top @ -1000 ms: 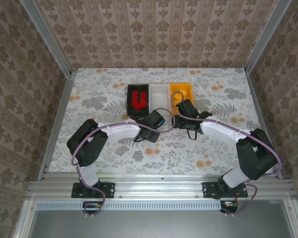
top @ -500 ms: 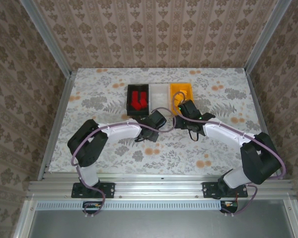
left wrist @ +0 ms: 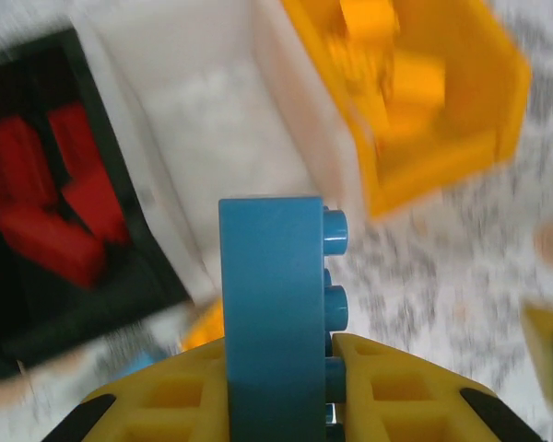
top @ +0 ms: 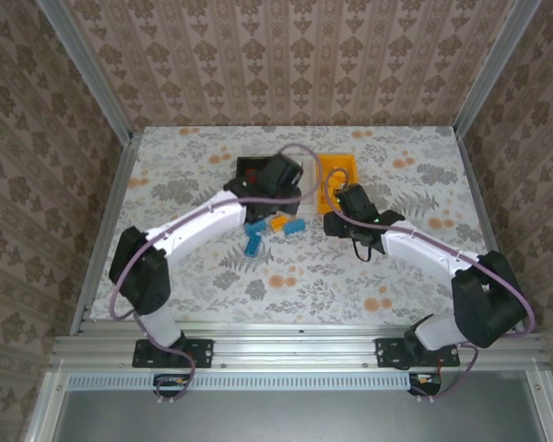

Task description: Sort the legos into containers by color

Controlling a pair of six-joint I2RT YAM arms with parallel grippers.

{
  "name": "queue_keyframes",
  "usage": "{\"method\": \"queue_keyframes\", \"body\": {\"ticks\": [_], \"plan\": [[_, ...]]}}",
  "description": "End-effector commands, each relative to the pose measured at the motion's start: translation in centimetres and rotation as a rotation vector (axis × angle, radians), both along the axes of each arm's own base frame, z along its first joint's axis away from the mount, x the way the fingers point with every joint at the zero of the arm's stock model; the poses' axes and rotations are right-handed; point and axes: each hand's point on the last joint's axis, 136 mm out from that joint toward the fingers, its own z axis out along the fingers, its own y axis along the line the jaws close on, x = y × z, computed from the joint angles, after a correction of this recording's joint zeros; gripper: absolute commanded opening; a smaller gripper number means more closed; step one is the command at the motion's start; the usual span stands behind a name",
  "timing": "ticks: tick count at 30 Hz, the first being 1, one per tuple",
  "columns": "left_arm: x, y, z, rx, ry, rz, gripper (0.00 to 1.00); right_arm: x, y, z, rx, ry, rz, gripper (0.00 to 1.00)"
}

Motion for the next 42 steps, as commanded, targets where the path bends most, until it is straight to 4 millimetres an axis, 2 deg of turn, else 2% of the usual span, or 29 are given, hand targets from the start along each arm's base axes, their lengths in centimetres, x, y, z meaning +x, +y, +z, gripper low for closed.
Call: {"method": "queue_keyframes", "body": {"ticks": [1, 8, 12, 16, 24, 30, 34, 37, 40, 42], "plan": [[1.8, -1.0, -2.4, 0.039, 0.044, -0.047, 0.11, 0.1, -1.2, 1.8, 0.018, -0.057, -0.034, 0.52], [7.2, -2.1, -5.0, 0.099, 0.064, -0.002, 0.18, 0.4, -1.3, 2.2, 0.037, -0.070, -0.033, 0.52], [8.5, -2.6, -6.6, 0.143, 0.077, 0.012, 0.18, 0.4, -1.3, 2.3, 0.041, -0.074, -0.034, 0.52], [9.0, -2.6, -8.0, 0.171, 0.097, 0.023, 0.19, 0.2, -1.5, 2.4, 0.041, -0.077, -0.035, 0.52], [8.6, -2.2, -8.1, 0.167, 0.102, 0.030, 0.33, 0.2, -1.6, 2.6, 0.041, -0.082, -0.038, 0.52], [8.1, -2.6, -6.7, 0.153, 0.071, 0.008, 0.49, 0.0, -1.7, 3.0, 0.047, -0.089, -0.038, 0.52], [7.7, -2.3, -5.6, 0.152, 0.062, 0.007, 0.51, -0.1, -1.7, 3.0, 0.051, -0.092, -0.034, 0.52], [6.2, -1.0, -4.6, 0.152, 0.051, 0.016, 0.50, -0.2, -1.4, 3.0, 0.066, -0.091, -0.024, 0.52], [3.9, 1.9, -4.4, 0.149, 0.043, 0.042, 0.51, -0.3, -1.0, 2.8, 0.085, -0.090, -0.010, 0.52], [1.8, 4.1, -5.2, 0.161, 0.064, 0.058, 0.53, -0.3, -0.8, 2.6, 0.089, -0.086, -0.003, 0.52]]}}
